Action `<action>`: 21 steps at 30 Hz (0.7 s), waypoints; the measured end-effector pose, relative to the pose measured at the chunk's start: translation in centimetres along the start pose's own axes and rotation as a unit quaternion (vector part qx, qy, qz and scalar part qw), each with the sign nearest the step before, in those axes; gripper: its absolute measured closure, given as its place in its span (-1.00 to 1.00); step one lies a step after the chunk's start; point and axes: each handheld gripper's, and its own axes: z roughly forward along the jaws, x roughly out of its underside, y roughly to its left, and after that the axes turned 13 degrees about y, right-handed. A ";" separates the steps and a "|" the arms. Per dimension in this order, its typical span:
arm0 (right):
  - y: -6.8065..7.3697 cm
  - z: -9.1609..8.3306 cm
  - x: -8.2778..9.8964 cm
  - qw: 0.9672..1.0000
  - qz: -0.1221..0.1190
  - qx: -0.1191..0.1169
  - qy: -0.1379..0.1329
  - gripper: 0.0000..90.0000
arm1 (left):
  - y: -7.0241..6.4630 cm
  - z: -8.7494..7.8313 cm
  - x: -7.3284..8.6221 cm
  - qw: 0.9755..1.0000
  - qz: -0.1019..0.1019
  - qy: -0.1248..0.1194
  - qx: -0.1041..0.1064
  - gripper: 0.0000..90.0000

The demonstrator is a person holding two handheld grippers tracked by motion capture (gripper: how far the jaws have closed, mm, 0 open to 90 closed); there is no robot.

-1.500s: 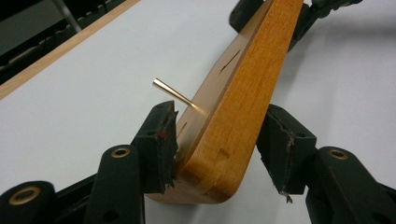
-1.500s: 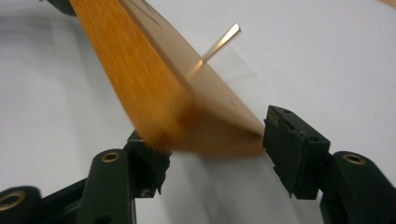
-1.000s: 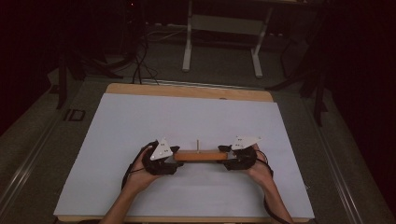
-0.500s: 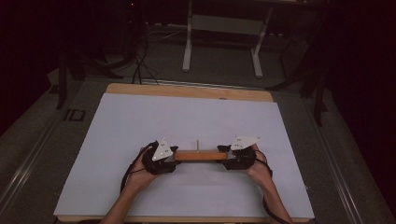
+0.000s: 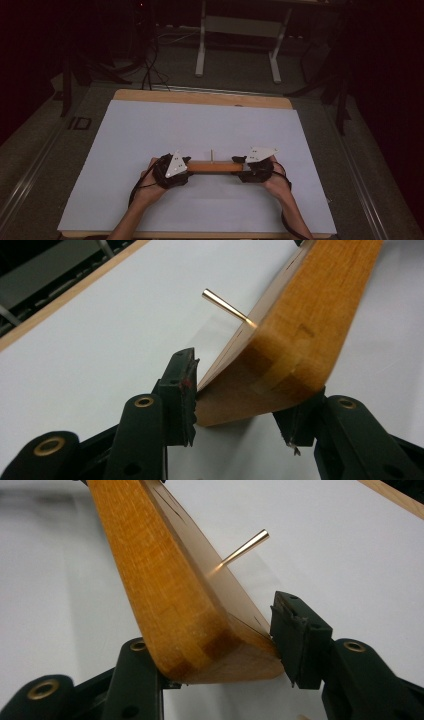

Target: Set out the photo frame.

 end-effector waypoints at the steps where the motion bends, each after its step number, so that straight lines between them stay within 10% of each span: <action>1: 0.0 0.0 0.0 1.000 -0.002 0.001 -0.001 0.16 | -0.1 0.0 0.0 1.000 0.004 0.000 -0.003 0.26; 21: 0.4 -0.1 -0.3 1.000 -0.014 0.012 -0.001 0.22 | 0.0 -0.6 0.1 1.000 0.023 0.000 -0.013 0.35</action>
